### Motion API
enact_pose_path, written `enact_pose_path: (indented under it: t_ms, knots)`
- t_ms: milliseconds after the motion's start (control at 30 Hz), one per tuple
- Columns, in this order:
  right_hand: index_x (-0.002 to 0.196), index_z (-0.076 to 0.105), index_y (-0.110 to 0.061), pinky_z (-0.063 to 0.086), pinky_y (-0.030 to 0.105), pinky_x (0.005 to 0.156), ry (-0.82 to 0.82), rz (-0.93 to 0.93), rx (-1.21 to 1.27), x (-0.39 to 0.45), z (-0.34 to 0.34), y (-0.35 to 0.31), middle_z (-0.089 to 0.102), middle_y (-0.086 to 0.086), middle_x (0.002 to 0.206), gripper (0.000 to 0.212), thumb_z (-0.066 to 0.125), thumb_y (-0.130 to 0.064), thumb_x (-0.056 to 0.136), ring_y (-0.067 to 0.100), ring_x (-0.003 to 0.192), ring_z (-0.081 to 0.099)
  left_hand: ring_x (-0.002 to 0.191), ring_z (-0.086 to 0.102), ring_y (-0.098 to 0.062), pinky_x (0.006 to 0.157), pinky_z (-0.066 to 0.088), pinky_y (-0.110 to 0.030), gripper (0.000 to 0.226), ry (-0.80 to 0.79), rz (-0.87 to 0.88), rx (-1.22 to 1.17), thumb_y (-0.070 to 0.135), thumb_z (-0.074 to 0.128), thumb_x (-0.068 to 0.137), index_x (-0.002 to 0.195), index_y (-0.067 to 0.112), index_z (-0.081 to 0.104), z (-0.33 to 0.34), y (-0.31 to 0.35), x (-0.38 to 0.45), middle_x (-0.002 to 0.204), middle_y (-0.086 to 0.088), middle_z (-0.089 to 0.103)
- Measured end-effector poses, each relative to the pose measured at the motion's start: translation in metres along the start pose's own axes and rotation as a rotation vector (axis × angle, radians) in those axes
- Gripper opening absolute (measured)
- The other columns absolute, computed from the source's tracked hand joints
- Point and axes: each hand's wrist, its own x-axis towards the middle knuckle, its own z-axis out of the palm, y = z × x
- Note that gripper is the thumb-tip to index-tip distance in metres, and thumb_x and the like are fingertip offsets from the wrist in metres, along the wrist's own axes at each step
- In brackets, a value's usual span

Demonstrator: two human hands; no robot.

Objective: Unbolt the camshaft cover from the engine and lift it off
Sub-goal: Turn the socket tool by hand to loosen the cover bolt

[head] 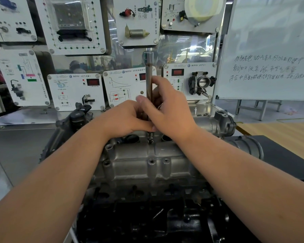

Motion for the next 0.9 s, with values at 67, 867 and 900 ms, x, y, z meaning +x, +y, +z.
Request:
enact_pose_path:
  t_ms: [67,867,900]
  knots:
    - [0.124,0.060,-0.008,0.051,0.033,0.065,0.016,0.009,0.014,0.0005,-0.0001,0.0010,0.062,0.001,0.073,0.036,0.070,-0.022,0.092,0.019,0.068,0.062,0.091,0.072,-0.004,0.087,0.051,-0.033,0.028,-0.012,0.017,0.007,0.053,0.077,0.063,0.090,0.044,0.075,0.0000,0.0003,0.0005,0.091,0.012,0.078]
    - [0.092,0.062,0.006,0.049,0.046,0.065,0.012,-0.027,-0.038,0.0008,0.0010,0.0018,0.063,0.014,0.072,0.024,0.057,-0.017,0.096,0.030,0.069,0.060,0.067,0.064,-0.010,0.069,0.050,-0.018,0.012,-0.036,0.002,-0.031,0.043,0.079,0.071,0.080,0.036,0.078,-0.0003,-0.0014,-0.0025,0.072,-0.003,0.073]
    - [0.090,0.062,0.003,0.049,0.044,0.063,0.011,-0.032,-0.036,0.0010,0.0007,0.0016,0.062,0.011,0.070,0.021,0.058,-0.017,0.096,0.028,0.067,0.059,0.071,0.066,-0.013,0.075,0.051,-0.024,0.022,-0.020,-0.004,-0.035,0.048,0.079,0.066,0.083,0.034,0.078,0.0002,-0.0023,-0.0018,0.076,-0.006,0.075]
